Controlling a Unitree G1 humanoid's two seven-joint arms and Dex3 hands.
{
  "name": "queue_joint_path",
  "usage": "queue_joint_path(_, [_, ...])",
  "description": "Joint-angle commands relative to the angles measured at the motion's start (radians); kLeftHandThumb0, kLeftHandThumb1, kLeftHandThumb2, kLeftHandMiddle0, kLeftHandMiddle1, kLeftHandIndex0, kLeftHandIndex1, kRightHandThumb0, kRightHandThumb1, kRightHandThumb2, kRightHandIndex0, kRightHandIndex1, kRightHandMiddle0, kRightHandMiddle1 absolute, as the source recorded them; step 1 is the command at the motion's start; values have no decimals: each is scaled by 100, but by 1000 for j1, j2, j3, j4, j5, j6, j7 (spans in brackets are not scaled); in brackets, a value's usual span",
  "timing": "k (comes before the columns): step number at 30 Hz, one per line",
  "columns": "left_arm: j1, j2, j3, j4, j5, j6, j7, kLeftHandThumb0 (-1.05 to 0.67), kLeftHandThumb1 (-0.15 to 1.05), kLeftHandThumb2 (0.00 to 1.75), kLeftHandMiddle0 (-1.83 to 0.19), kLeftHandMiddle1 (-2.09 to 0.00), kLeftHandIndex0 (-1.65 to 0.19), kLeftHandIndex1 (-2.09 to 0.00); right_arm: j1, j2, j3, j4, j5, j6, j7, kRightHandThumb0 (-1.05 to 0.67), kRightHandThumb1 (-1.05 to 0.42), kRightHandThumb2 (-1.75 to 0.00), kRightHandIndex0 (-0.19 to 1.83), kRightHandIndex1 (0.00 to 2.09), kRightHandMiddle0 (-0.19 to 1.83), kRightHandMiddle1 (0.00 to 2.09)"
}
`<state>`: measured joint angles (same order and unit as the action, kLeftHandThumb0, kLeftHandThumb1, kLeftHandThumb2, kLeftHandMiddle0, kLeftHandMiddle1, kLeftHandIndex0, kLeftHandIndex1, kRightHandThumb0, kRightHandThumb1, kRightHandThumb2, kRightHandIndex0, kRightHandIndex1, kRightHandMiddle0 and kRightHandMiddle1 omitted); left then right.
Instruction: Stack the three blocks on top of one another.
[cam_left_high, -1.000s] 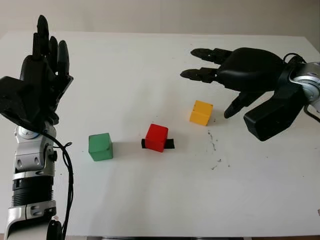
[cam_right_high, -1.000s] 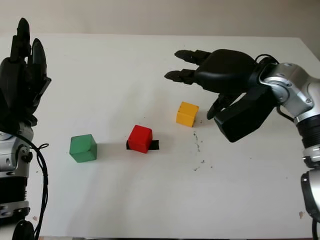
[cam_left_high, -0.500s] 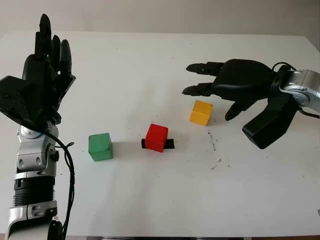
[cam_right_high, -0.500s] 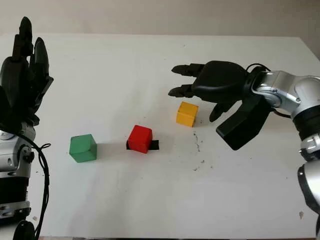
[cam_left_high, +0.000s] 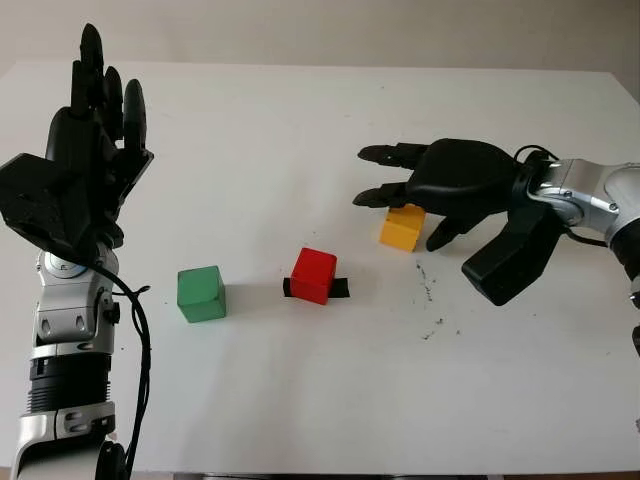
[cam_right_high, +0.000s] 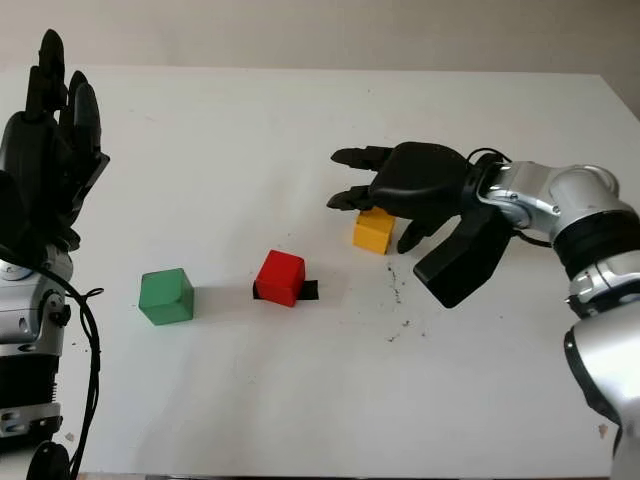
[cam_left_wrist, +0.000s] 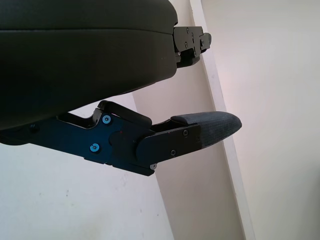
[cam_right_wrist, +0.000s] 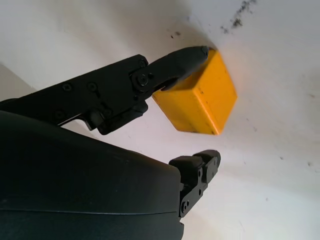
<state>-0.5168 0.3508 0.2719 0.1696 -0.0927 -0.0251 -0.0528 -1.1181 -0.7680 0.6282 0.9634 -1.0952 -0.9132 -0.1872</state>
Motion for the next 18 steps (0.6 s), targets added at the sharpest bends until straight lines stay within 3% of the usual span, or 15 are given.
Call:
queue_joint_path(1, [2, 1, -2, -21, 2, -4, 3, -65, 105, 63, 7, -6, 12, -5, -16, 6, 14, 15, -7, -6, -35, -45, -95, -7, 4, 8, 49, 19])
queue_joint_path(3, [3, 2, -3, -24, 4, -1, 3, -65, 105, 64, 7, -6, 12, -5, -21, 4, 29, 22, -21, -3, -67, -42, -100, -6, 7, 7, 55, 49])
queue_joint_path(5, [4, 4, -3, -25, 2, 0, 0, -64, 105, 64, 7, -6, 12, -5, -26, 3, 36, 34, -23, -7, -90, -41, -102, -6, 11, 6, 43, 103])
queue_joint_path(8, [5, 3, -2, -24, 1, -2, 1, -64, 105, 64, 7, -6, 12, -5, -35, 0, 48, 41, -30, -8, -113, -40, -102, -5, 15, 7, 38, 131])
queue_joint_path(18, [2, -2, -2, -21, 0, -5, 4, -63, 105, 64, 7, -5, 13, -5, -50, -12, 54, 40, -32, -4, -113, -40, -98, -4, 21, 7, 35, 138])
